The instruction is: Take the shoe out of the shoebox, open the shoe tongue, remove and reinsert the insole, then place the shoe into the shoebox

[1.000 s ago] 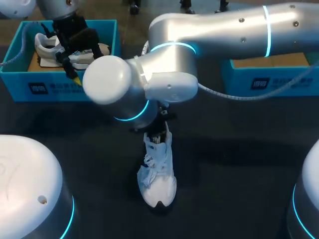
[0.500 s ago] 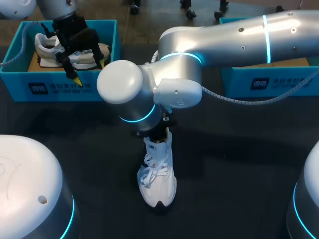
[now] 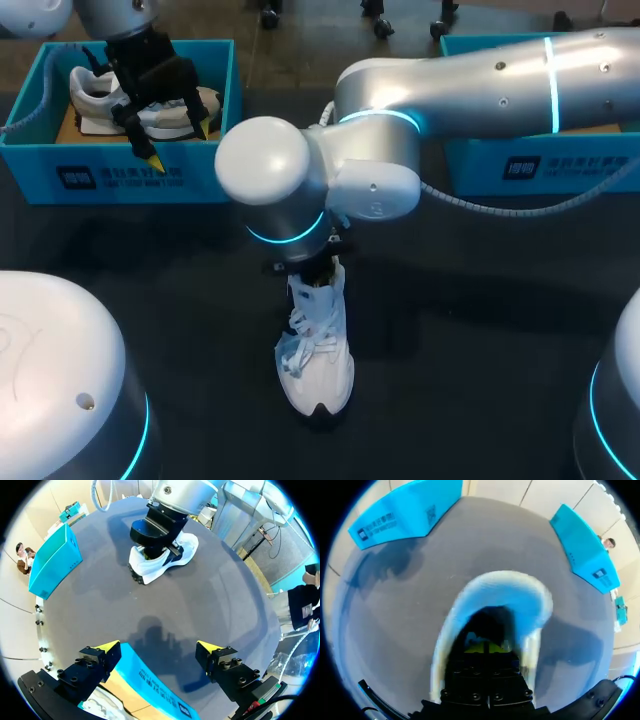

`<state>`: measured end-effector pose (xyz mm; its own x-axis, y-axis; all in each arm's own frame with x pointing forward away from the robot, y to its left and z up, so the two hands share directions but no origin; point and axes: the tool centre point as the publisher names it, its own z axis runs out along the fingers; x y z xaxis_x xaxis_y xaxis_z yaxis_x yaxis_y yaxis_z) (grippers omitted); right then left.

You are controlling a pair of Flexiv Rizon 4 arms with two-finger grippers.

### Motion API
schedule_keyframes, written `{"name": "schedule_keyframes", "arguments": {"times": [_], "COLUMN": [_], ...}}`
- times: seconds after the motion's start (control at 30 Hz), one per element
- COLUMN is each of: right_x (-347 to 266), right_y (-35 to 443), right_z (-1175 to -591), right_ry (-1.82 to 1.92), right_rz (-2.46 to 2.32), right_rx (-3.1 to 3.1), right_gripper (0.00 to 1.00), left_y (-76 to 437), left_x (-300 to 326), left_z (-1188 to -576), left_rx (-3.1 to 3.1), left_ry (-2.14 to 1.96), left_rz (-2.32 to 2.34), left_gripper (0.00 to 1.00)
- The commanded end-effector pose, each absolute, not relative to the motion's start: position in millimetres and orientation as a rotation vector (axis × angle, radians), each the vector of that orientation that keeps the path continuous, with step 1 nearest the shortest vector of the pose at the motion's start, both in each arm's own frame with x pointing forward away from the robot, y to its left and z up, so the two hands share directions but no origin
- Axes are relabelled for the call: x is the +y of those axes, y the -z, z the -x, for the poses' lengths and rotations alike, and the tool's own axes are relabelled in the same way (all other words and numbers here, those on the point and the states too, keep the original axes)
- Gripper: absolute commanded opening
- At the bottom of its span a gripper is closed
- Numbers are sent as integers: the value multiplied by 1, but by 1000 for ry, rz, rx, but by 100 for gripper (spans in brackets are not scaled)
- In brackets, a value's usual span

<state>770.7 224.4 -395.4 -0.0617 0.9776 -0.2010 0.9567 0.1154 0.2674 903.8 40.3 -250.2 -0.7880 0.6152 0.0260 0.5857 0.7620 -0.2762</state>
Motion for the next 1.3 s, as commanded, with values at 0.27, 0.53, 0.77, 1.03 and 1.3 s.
{"name": "schedule_keyframes", "arguments": {"times": [0.27,0.53,0.77,1.03,1.3], "right_x": [220,227,234,237,225], "right_y": [362,397,417,406,355], "right_z": [-754,-737,-732,-729,-739], "right_ry": [-60,-47,-36,-31,19], "right_rz": [-1976,-2060,-2102,-2101,-2061], "right_rx": [2018,2095,2127,2112,2035], "right_gripper": [0,0,0,0,0], "left_y": [250,250,250,250,250], "left_x": [41,41,41,41,41], "left_z": [-904,-904,-904,-904,-904], "left_rx": [-2840,-2840,-2840,-2840,-2840], "left_ry": [-383,-383,-383,-383,-383], "left_rz": [973,973,973,973,973], "left_gripper": [100,100,100,100,100]}}
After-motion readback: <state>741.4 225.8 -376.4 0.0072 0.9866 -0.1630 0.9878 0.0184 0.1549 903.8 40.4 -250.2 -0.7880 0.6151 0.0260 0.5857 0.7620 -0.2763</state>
